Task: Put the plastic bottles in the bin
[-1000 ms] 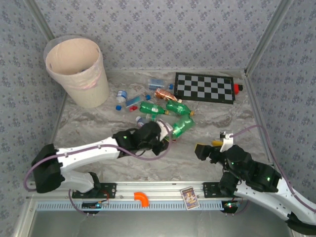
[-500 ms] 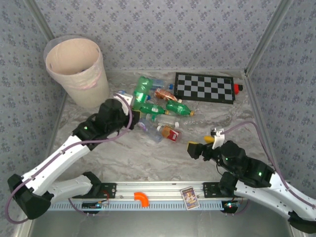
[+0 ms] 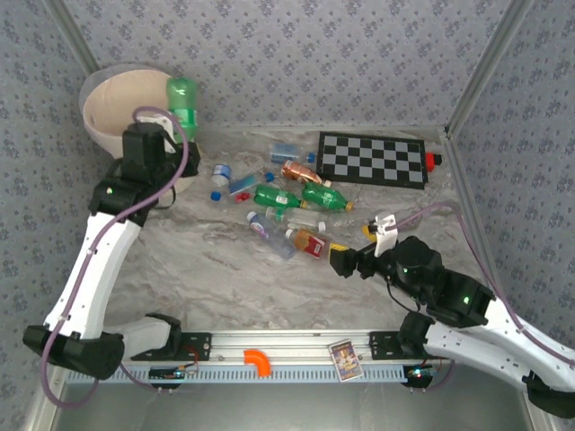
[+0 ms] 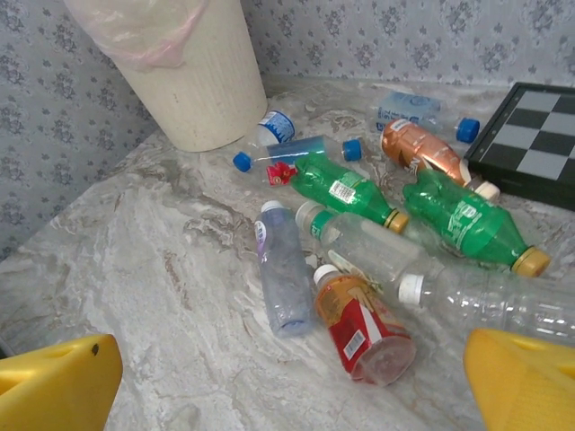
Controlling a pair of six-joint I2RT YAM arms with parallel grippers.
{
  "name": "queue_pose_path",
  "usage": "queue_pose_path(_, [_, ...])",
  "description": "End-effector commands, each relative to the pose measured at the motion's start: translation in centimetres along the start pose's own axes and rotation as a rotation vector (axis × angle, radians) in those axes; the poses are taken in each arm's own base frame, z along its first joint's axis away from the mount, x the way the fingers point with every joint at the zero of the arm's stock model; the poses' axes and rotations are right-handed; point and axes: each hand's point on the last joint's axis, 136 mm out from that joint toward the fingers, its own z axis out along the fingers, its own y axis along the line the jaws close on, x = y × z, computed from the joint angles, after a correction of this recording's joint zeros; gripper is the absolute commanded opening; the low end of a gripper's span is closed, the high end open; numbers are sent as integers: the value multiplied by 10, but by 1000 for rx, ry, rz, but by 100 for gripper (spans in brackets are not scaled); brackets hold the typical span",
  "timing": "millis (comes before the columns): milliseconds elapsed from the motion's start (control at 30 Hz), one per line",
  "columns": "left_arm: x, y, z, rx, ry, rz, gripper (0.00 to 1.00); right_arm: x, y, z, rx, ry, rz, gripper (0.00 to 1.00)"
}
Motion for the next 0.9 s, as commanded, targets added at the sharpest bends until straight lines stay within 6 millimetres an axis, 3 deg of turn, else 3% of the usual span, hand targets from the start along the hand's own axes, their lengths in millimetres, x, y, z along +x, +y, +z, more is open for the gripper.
queue_pose_path(0, [-23,18,0,-36,-9,-93,22,-21,4,-5,-11,-44,-53,99])
queue_pose_path(333, [-80,81,36,-146,-68,-344,21,-33,-1,-9,3,-54,-45,99])
queue_pose_path(567, [-109,95,60,-180,-83,-400,23,-39,0,-11,0,-61,-26,99])
queue_pose_path(733, [-107,113,84,-221,-30,-448,24,-43,-1,-13,4,-65,-2,99])
queue_pose_path(867, [-104,125,92,-241,-10,-483,33,-44,-3,-16,16,-66,10,99])
